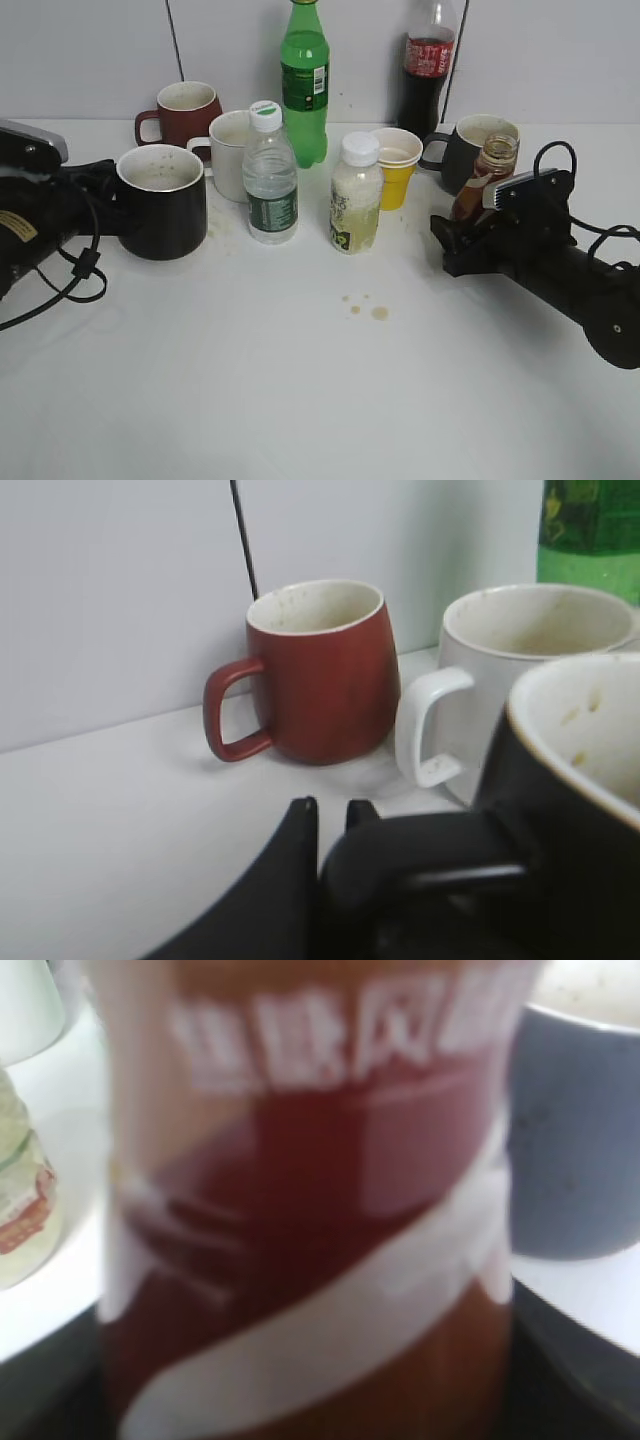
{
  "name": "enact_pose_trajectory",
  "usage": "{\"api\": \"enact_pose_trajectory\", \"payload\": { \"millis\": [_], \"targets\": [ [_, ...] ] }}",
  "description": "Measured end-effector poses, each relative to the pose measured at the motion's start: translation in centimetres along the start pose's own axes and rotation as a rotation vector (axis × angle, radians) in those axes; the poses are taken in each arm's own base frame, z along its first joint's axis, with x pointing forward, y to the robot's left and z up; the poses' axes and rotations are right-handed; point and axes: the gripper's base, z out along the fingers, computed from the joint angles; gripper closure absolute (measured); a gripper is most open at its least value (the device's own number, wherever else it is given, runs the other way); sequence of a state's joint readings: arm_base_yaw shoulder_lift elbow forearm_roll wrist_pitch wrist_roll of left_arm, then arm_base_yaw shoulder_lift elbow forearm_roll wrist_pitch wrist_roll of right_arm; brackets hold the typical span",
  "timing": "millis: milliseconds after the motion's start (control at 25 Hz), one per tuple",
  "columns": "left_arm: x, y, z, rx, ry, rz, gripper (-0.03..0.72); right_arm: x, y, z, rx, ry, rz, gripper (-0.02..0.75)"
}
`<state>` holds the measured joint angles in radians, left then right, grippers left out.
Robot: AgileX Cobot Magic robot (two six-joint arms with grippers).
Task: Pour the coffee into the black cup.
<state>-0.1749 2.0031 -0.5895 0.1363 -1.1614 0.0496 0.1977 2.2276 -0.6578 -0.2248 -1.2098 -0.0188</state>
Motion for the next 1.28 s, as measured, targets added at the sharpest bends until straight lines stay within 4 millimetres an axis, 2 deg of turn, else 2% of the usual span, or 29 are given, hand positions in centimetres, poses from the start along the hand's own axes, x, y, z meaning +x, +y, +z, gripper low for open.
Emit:
{"api": "enact_pose_trajectory", "payload": {
  "millis": [80, 320, 440, 560, 760, 880, 1120, 1280],
  "targets": [
    [-0.7, -0.5, -0.4, 0.021, -0.015, 0.007, 0.636, 0.1, 0.0, 0.1, -0.001, 0.0, 0.001, 0.237],
    [-1.7, -3.8, -1.1, 0.144, -0.042, 0.039, 0.637, -0.5, 0.1, 0.0, -0.01, 0.003, -0.007, 0.235],
    [-1.8, -5.4, -1.3, 0.221, -0.047, 0.061, 0.637, -2.8, 0.3, -0.5, -0.044, -0.033, -0.046, 0.235],
    [-1.8, -6.8, -1.5, 0.282, -0.051, 0.078, 0.637, -6.2, 0.8, -1.3, -0.102, -0.077, -0.126, 0.234],
    [-2.5, -8.9, -1.2, 0.354, -0.08, 0.095, 0.638, -10.6, 2.2, -2.8, -0.135, -0.162, -0.339, 0.234],
    [-3.4, -10.4, -0.8, 0.395, -0.123, 0.103, 0.638, -12.1, 3.3, -3.4, -0.146, -0.203, -0.469, 0.234],
    [-4.3, -12.8, -0.6, 0.46, -0.152, 0.117, 0.638, -12.7, 4.9, -3.5, -0.12, -0.24, -0.787, 0.234],
    [-4.6, -13.8, -0.6, 0.487, -0.164, 0.115, 0.639, -13.2, 5.2, -3.3, -0.092, -0.27, -0.96, 0.234]
  ]
}}
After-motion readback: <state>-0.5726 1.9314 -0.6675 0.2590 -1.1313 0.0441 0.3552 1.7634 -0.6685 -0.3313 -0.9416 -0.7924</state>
